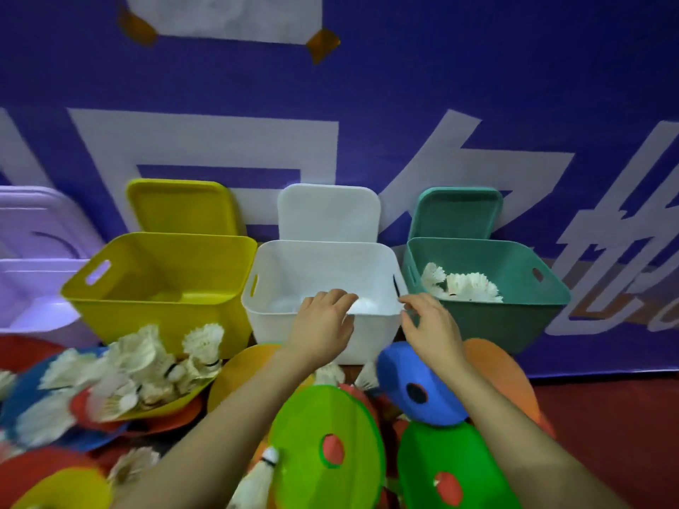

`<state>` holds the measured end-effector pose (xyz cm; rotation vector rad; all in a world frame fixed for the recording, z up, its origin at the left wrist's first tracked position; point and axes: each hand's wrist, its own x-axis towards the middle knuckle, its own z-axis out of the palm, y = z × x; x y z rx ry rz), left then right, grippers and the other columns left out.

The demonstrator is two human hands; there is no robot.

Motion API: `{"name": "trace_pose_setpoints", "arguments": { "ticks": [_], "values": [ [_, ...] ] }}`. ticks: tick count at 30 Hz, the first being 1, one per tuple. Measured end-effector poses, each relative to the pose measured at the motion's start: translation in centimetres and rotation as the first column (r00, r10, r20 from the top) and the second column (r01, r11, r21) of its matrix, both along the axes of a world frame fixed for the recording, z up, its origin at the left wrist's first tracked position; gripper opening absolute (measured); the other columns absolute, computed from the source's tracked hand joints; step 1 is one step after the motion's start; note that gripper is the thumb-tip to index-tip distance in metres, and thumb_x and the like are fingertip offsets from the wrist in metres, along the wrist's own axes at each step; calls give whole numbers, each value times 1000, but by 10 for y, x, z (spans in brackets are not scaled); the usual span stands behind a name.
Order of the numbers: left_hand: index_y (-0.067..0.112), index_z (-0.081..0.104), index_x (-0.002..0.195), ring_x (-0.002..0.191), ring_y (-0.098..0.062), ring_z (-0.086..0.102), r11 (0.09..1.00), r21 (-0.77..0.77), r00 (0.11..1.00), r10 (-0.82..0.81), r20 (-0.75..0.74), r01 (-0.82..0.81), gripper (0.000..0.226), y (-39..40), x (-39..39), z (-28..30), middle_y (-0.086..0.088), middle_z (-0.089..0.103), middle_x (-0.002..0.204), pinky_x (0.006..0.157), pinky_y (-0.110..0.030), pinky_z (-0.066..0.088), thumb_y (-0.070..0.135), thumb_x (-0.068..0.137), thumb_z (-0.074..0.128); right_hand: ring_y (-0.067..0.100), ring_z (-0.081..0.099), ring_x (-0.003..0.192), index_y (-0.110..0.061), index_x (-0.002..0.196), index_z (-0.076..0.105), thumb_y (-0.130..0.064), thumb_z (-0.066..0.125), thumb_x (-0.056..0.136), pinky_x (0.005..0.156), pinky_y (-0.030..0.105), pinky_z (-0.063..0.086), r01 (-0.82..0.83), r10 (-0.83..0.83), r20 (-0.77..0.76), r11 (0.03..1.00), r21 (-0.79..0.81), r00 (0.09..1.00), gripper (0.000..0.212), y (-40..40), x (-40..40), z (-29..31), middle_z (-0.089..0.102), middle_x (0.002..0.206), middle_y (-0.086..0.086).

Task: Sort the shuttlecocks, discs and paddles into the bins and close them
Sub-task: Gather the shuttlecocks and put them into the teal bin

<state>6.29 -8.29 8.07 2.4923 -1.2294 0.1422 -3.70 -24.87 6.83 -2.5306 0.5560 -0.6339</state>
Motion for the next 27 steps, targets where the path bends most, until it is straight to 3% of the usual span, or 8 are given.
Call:
{"name": "trace_pose_setpoints", "arguments": {
  "ticks": [11,14,17,19,23,27],
  "values": [
    [23,46,134,125,-22,42,995,95,997,14,-79,-7,38,181,37,-37,3,47,136,99,-34,30,33,97,41,15,60,93,-16,108,66,-22,67,84,86,36,48,-188,196,-29,966,175,980,25,174,24,-41,59,95,-5],
    [24,45,135,126,-21,41,993,120,990,38,-137,-22,39,210,30,-53,3,46,137,101,-35,27,36,98,40,15,54,105,-22,119,60,-37,69,80,91,33,44,-199,234,-190,962,186,954,43,200,17,-61,57,108,-7],
    [26,47,132,126,-21,40,984,178,983,56,-174,-25,39,231,18,-75,3,48,134,101,-37,25,41,97,40,16,40,123,-30,131,48,-52,68,76,102,33,33,-255,311,-419,949,185,853,63,214,6,-81,46,131,-6],
    [26,50,128,124,-20,40,977,212,975,70,-213,-24,39,242,9,-91,4,49,131,100,-36,27,45,96,41,15,35,126,-34,132,45,-58,66,74,102,32,27,-319,377,-481,926,201,792,65,220,-4,-89,42,134,-8],
    [26,51,127,121,-20,43,970,240,960,103,-260,-39,39,257,-8,-118,6,51,128,98,-36,29,46,93,46,12,34,119,-34,125,51,-62,65,73,94,26,22,-424,445,-520,890,166,730,60,233,-20,-103,43,129,-10],
    [21,55,114,111,-22,50,975,154,940,198,-279,-160,23,259,-14,-131,3,58,114,91,-37,30,31,94,49,11,39,112,-29,104,64,-50,62,82,88,22,20,-412,431,-462,899,147,775,30,239,-27,-117,51,116,-10]
  ]
}}
